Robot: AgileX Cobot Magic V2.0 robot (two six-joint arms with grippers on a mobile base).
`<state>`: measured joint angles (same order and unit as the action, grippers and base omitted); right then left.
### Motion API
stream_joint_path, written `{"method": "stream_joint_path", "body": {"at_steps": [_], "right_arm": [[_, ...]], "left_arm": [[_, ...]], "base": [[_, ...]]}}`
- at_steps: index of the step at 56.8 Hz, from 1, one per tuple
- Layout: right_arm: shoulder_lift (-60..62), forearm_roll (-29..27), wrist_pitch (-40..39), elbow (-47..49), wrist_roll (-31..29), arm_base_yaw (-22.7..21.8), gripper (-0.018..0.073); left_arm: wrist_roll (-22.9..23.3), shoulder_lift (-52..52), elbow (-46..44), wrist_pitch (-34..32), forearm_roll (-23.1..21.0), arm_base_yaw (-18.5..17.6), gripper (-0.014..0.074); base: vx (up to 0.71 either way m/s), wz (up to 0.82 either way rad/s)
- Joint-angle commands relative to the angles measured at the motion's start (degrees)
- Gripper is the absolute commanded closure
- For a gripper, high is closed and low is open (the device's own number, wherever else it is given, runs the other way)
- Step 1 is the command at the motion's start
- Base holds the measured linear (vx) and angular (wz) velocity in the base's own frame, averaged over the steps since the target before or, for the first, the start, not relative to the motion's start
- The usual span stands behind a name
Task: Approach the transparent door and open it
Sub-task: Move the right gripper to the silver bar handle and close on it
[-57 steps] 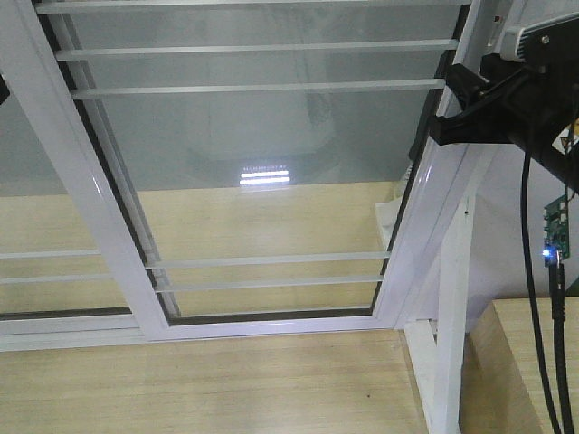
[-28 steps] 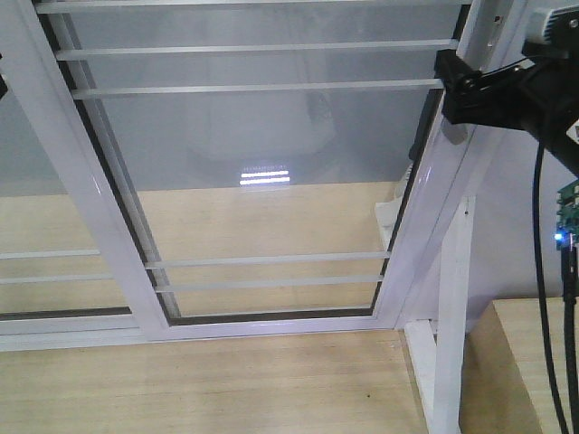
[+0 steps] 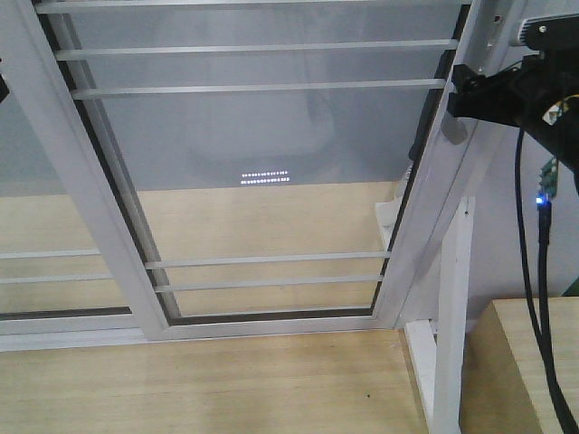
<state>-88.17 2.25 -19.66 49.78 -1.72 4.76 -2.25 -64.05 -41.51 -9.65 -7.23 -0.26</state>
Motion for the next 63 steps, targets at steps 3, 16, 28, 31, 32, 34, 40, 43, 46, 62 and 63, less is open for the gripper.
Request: {"method": "stream_joint_path", "body": {"at_steps": [3, 16, 28, 31, 32, 34, 40, 43, 46, 62, 63], "right_arm": [[-3.82, 0.63, -5.11, 7.46, -0.48, -0.31, -0.0035], [-10.25, -0.02, -5.10, 14.64, -0.48, -0.31, -0.0035], [-12.34, -0.30, -5.08, 16.61, -0.69, -1.58, -0.0035], [-12.53, -0.30, -5.20, 16.69, -0.57, -2.30, -0.0035], [-12.53, -0.42, -5.36, 16.69, -0.58, -2.42, -0.0035], [-12.53, -0.56, -5.50, 16.69, 0.01, -3.07, -0.0035], [-12.65, 0.43, -5.99, 16.86, -0.05, -3.78, -0.0035], [-12.73, 0.81, -6.19, 16.87, -0.25, -3.78, -0.0035], [-13.03, 1.26, -6.53, 16.87, -0.19, -3.78, -0.0035], [-15.69, 2.15, -9.79, 17.26, 1.72, -3.78, -0.0035], [-15.85, 2.15, -9.98, 17.39, 1.72, -3.78, -0.0035]], "left_arm": [[0.05, 0.97, -2.14, -4.61, -0.17, -0.33, 0.0022], [0.05, 0.97, -2.14, -4.44, -0.17, -0.33, 0.0022], [0.00, 0.97, -2.14, -4.37, -0.17, -0.33, 0.0022], [0.00, 0.97, -2.14, -4.37, -0.17, -0.33, 0.0022], [0.00, 0.97, -2.14, -4.37, -0.17, -0.33, 0.0022], [0.00, 0.97, -2.14, -4.37, -0.17, -0.33, 0.0022], [0.00, 0.97, -2.14, -4.31, -0.17, -0.33, 0.0022], [0.00, 0.97, -2.14, -4.31, -0.17, -0.33, 0.0022], [0.00, 0.97, -2.07, -4.37, -0.17, -0.33, 0.0022], [0.00, -0.95, -2.08, -4.26, -0.17, -0.33, 0.0022], [0.00, -1.10, -2.08, -4.26, -0.17, -0.33, 0.0022]], "base": [[0.00, 0.00], [0.00, 0.00], [0.00, 0.00], [0.00, 0.00], [0.00, 0.00], [0.00, 0.00], [0.00, 0.00], [0.00, 0.00], [0.00, 0.00], [0.00, 0.00], [0.00, 0.00]]}}
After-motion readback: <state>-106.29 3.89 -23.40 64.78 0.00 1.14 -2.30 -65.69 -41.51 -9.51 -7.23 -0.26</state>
